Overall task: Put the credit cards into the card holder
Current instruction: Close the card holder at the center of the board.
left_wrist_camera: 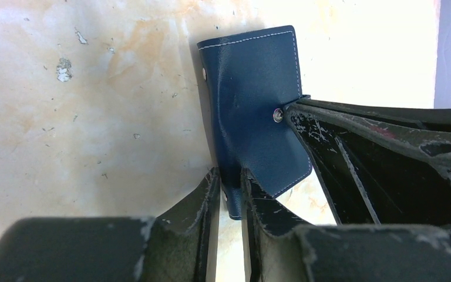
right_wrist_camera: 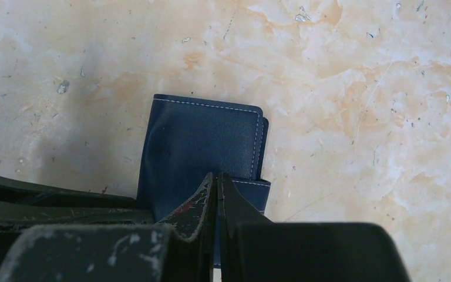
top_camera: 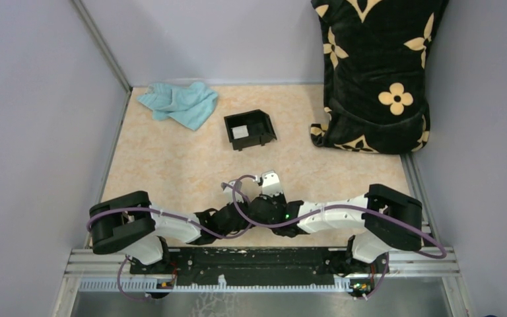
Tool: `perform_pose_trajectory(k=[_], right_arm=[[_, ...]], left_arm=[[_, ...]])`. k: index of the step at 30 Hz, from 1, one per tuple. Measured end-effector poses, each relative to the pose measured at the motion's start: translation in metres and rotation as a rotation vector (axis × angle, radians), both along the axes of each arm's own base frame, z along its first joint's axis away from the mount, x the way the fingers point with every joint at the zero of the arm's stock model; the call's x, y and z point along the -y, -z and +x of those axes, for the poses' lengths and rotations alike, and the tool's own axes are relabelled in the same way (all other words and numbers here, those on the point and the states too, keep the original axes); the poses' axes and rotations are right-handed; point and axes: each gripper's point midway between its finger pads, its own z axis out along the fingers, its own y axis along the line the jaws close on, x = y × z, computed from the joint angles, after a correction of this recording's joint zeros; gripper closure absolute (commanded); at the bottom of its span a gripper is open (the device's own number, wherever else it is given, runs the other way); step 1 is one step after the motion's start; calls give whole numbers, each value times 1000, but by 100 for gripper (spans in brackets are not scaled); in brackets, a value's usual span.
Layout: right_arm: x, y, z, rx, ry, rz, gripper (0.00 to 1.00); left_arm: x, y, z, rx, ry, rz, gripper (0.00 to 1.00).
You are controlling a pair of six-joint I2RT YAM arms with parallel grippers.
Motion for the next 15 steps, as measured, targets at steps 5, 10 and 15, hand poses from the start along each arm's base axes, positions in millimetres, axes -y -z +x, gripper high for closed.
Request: perform_pose_trajectory(k=[5, 10, 15], right_arm=[[0, -1, -2, -1, -7, -4, 98], [-1, -1, -2, -2, -9, 1, 99], [-2, -2, -2, 0, -11, 3, 99]], left_arm=[[0, 0, 0, 0, -1, 3, 77], [1, 0, -1, 0, 1, 7, 77], [1, 0, -1, 0, 1, 9, 77]])
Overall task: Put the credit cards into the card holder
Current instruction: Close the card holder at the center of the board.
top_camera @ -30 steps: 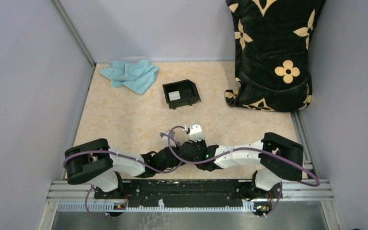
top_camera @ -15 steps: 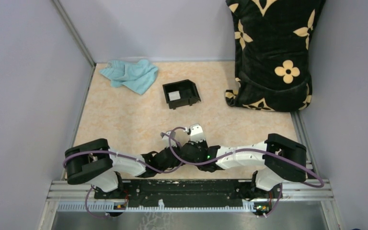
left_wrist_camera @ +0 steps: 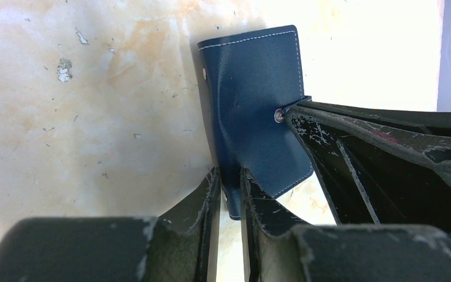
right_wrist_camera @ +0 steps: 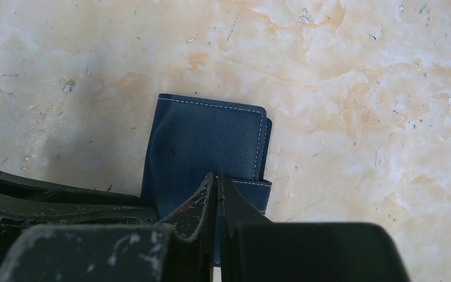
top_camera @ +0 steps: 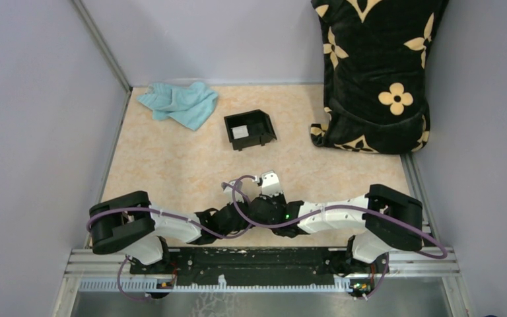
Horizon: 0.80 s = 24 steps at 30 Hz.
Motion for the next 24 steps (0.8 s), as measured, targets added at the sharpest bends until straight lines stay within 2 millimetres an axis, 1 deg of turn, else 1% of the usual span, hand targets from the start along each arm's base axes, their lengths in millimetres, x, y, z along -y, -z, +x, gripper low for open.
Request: perform_pose_trajectory(k=[6, 13, 22, 24], right_arm=[[-1, 0, 1, 2, -4, 0, 99], [-11, 0, 3, 11, -10, 31, 99], [-12, 1, 3, 11, -6, 40, 99], [-12, 1, 3, 10, -4, 42, 97]], left_arm=[[-1, 0, 0, -1, 0, 3, 77], [-3, 1, 0, -2, -5, 11, 78], [-3, 0, 0, -2, -8, 12, 78], [-3, 0, 0, -2, -8, 12, 78]])
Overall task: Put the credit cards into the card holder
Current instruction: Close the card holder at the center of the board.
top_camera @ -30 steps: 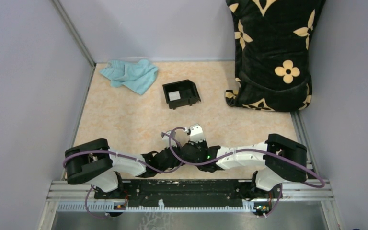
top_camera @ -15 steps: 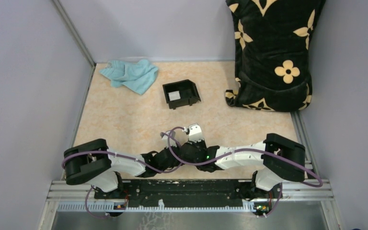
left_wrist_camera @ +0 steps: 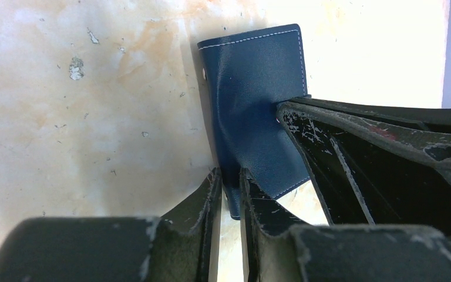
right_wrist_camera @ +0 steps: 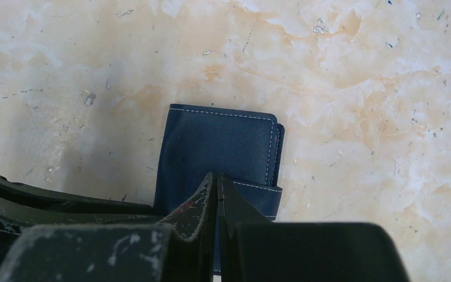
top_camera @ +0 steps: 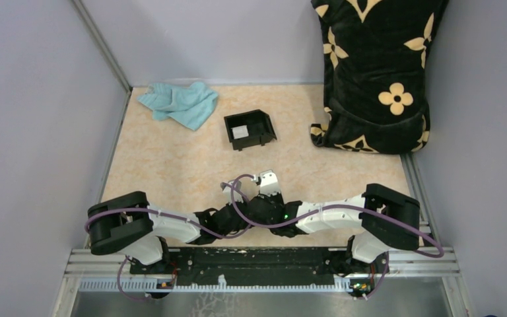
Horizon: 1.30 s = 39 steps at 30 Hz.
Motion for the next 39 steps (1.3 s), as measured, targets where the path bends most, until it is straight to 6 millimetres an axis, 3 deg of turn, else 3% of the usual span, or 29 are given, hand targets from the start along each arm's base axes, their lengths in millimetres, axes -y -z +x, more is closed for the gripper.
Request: perform_pose_trajectory(k=[9, 20, 24, 28, 32, 39], right_arm=[[2, 0, -1, -5, 3, -9, 63], [10, -6, -4, 2, -26, -73, 58], [13, -29, -6, 29, -17, 2, 53], [30, -44, -7, 44, 23, 134, 51], [58, -30, -5, 13, 86, 194, 49], [71, 6, -12, -86, 126, 265, 50]], left_arm=[[0, 0, 0, -8, -11, -8, 78], [0, -1, 0, -5, -14, -8, 78], [0, -1, 1, -4, -16, -7, 78], [0, -1, 1, -3, -18, -7, 78], [0, -1, 1, -3, -21, -8, 78], [0, -1, 1, -3, -21, -7, 78]])
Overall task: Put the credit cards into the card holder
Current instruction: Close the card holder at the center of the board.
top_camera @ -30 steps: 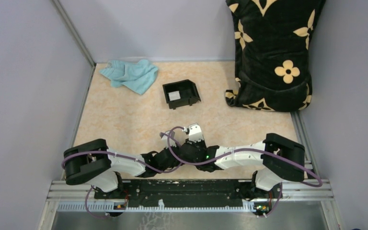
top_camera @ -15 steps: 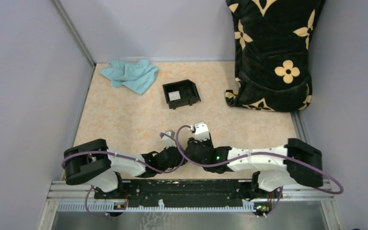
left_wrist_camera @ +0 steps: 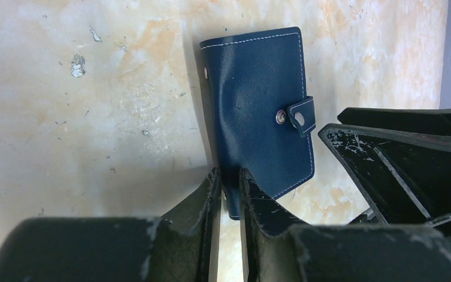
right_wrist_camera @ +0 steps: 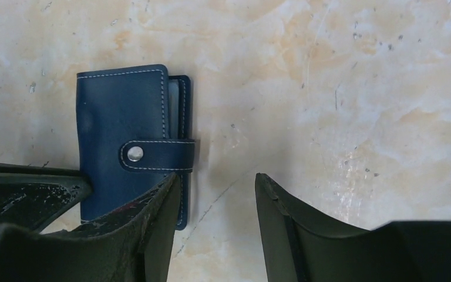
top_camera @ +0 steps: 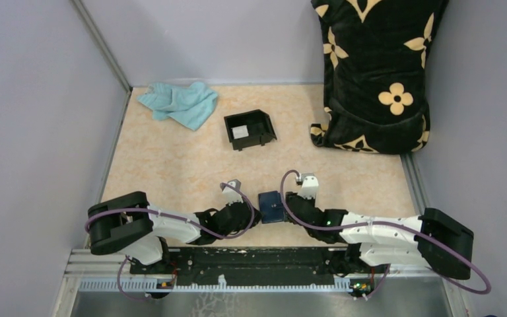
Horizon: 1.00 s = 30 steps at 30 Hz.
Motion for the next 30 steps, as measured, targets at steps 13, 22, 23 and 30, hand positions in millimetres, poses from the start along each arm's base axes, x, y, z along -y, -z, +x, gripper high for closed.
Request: perform_pose_trajectory(k=[13, 22, 23, 30], right_arm=[[1, -3, 4, -29, 76, 377, 53], [-6, 9, 1, -86, 88, 444, 55], [-8, 10, 2, -87, 91, 459, 54], [-16, 9, 2, -92, 80, 519, 55]], left_arm=[[0, 0, 0, 0, 0, 1, 78], [0, 1, 0, -1, 0, 4, 79], [0, 1, 0, -1, 0, 4, 79], [0, 1, 0, -1, 0, 3, 79]])
